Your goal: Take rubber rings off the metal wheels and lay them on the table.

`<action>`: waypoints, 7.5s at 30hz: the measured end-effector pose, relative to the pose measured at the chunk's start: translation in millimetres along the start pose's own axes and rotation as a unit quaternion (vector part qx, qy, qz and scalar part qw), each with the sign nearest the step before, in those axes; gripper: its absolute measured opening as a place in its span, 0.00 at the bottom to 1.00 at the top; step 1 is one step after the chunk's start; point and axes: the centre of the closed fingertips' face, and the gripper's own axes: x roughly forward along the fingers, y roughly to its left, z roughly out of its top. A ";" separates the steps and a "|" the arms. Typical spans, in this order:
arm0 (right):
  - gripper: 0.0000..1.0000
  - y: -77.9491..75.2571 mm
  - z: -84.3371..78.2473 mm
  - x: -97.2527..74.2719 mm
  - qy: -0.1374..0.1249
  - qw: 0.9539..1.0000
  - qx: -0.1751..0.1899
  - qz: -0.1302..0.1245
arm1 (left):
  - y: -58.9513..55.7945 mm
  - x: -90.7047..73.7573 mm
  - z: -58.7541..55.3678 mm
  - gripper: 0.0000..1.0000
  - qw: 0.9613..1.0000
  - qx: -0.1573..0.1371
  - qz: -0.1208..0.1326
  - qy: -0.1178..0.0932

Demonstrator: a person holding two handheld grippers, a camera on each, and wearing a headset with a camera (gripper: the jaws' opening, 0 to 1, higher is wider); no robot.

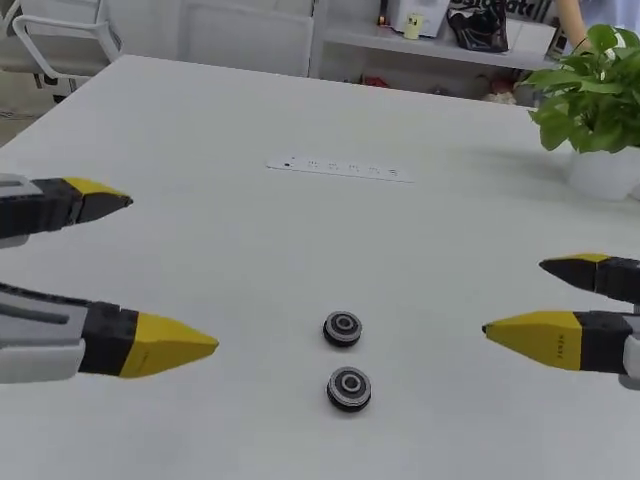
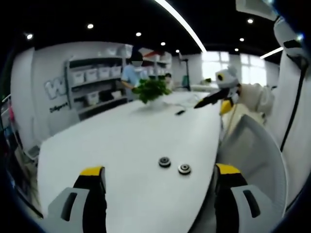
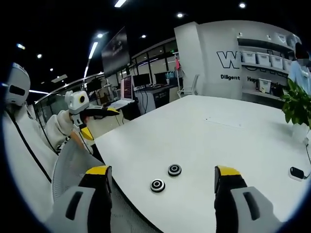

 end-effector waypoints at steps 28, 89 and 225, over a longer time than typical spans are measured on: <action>0.93 18.1 3.6 95.3 -0.052 0.985 -0.080 0.142 | -34.5 118.7 19.9 0.82 0.990 0.027 -0.123 -0.061; 0.26 7.6 -142.8 120.3 0.138 0.973 -0.086 0.167 | -81.0 181.9 -96.9 0.25 0.983 0.042 -0.174 0.045; 0.00 -5.3 -151.7 126.0 0.226 0.969 -0.020 0.092 | -80.7 182.9 -101.0 0.14 0.985 0.026 -0.165 0.036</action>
